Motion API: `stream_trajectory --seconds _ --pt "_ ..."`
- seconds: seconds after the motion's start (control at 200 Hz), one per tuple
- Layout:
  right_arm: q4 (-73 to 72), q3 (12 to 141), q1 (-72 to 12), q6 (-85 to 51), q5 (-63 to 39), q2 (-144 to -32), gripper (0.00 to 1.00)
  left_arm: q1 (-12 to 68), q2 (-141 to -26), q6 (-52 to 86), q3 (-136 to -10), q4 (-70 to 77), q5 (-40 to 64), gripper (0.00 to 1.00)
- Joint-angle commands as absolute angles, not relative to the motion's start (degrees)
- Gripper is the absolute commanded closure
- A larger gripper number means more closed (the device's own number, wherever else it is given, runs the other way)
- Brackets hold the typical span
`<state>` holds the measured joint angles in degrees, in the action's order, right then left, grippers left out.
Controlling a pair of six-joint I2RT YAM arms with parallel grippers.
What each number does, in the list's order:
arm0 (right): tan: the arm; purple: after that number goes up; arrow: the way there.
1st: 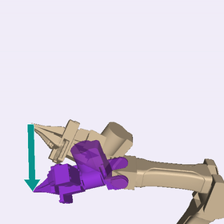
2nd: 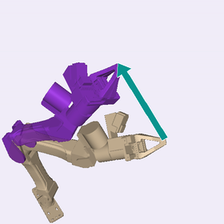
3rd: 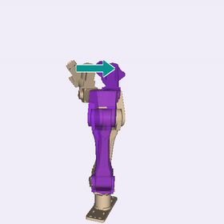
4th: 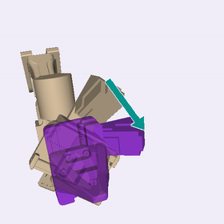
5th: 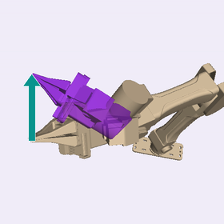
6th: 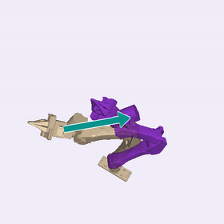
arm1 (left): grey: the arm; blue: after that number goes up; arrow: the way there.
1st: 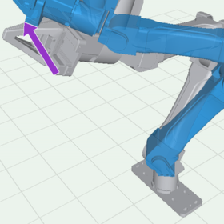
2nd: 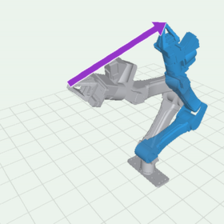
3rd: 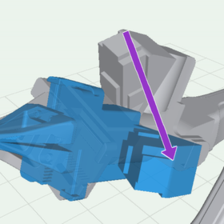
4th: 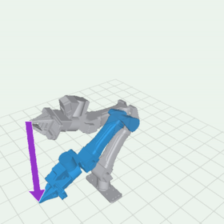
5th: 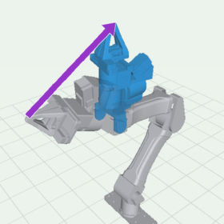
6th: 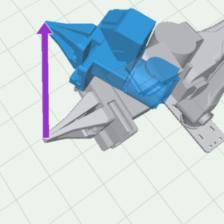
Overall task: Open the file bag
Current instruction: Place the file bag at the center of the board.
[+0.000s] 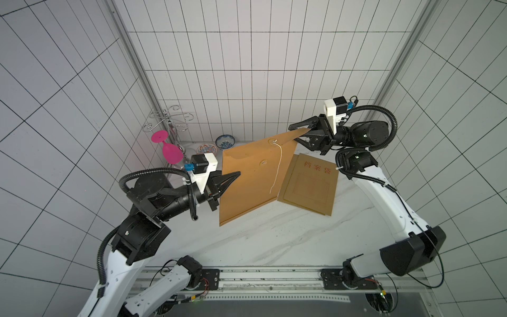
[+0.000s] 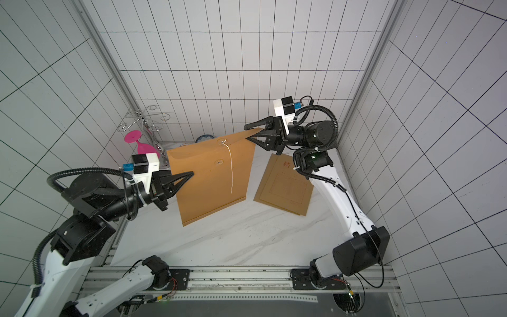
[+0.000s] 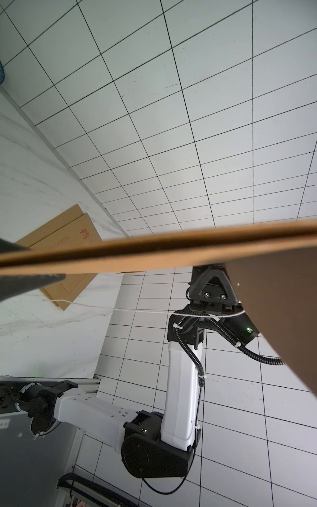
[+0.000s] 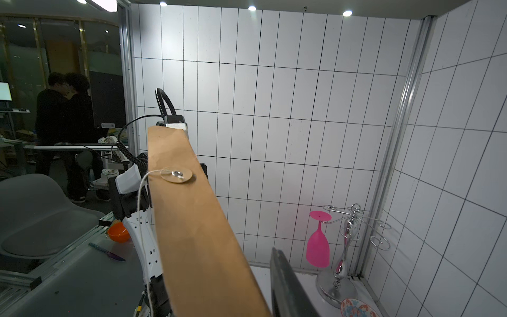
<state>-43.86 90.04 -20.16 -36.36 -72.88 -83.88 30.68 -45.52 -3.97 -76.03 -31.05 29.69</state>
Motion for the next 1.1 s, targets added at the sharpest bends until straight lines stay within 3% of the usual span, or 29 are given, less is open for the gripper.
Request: stream_trajectory --seconds 0.0,0.22,0.38,0.485,0.51,0.53,0.615,0.7,0.86,1.094 --pt "-45.7 93.6 -20.9 -38.2 -74.1 -82.7 0.78 30.5 -44.9 -4.9 -75.5 -30.2 30.4 1.0" --pt "-44.3 92.1 -21.2 -38.4 -75.1 -82.2 1.0 30.5 -44.6 -4.9 -75.7 -29.5 29.6 1.0" --pt "-41.6 90.5 -21.2 -37.9 -74.6 -81.3 1.0 30.5 -44.4 -3.9 -75.3 -28.9 25.0 1.0" --pt "-27.9 90.9 -21.0 -30.5 -72.5 -80.1 1.0 30.5 -44.4 -3.3 -75.3 -29.9 15.4 0.43" --pt "-22.5 91.2 -20.9 -27.3 -71.3 -79.6 1.0 30.5 -44.4 -3.5 -75.4 -30.5 13.4 0.09" --pt "-17.7 91.4 -20.8 -24.5 -69.9 -79.3 1.0 30.5 -44.4 -3.6 -75.6 -31.0 11.5 0.03" --pt "2.1 92.6 -21.0 -13.0 -61.0 -77.9 1.0 30.6 -44.3 -3.9 -76.1 -33.1 3.6 0.02" --pt "10.7 91.8 -21.5 -9.5 -53.3 -77.2 1.0 30.5 -44.3 -3.6 -76.1 -34.4 -5.1 0.02" --pt "15.0 88.6 -25.7 -8.3 -43.6 -76.4 1.0 30.6 -45.2 -4.5 -77.9 -36.5 -17.3 0.02" --pt "13.3 90.6 -35.1 -11.6 -37.1 -79.6 1.0 30.5 -47.3 -4.8 -82.2 -37.0 -20.1 0.02"
